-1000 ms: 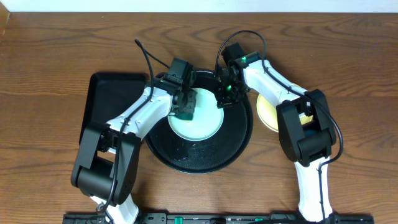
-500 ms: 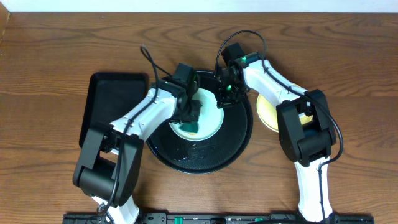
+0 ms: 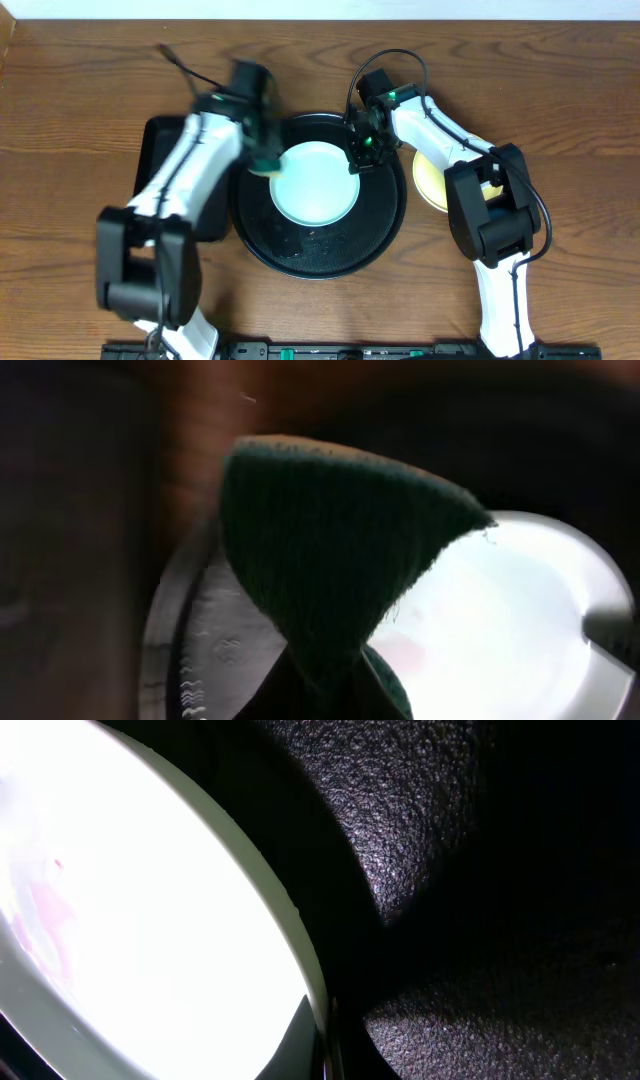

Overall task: Clean dirty plates on tray and stack at the side
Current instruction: 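Withdraw the sponge with the left gripper back over the black tray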

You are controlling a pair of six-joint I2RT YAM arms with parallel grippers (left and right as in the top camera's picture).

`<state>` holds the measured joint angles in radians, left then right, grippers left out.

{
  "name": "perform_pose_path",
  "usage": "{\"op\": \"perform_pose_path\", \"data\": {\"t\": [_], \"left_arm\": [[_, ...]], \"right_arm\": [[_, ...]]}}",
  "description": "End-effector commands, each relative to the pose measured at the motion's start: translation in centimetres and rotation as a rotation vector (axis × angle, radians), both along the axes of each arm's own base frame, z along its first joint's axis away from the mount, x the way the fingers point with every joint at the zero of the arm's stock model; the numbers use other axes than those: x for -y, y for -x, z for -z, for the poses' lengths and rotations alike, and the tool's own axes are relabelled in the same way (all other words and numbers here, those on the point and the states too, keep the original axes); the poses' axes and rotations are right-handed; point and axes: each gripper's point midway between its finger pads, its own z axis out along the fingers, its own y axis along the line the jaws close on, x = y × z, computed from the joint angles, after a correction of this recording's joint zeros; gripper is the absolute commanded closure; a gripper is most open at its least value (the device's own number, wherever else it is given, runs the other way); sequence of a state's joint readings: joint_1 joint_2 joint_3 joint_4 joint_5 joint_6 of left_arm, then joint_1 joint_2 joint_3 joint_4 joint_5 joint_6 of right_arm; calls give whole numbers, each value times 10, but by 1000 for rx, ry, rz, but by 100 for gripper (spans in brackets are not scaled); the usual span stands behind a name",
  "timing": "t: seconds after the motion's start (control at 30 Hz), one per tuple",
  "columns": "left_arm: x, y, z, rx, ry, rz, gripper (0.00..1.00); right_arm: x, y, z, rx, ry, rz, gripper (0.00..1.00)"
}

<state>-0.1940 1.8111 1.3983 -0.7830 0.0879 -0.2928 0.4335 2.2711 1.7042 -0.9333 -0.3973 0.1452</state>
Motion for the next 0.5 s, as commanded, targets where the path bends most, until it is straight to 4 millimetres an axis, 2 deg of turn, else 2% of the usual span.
{"op": "perform_pose_path", "data": {"t": [0.0, 0.1, 0.23, 0.33, 0.47], "left_arm": [[-46, -13, -64, 143, -29, -127, 93], [-74, -5, -85, 173, -30, -197, 92], [-108, 9, -100, 181, -37, -284, 93], [-123, 18, -98, 153, -42, -325, 92], [-132, 25, -91, 114, -50, -349, 93]], "right_arm": [[1, 17, 17, -46, 37, -23, 99], [1, 18, 17, -52, 37, -23, 98], [2, 21, 17, -73, 46, 3, 89], [5, 27, 17, -118, 66, 46, 88], [7, 33, 17, -155, 87, 82, 87]]}}
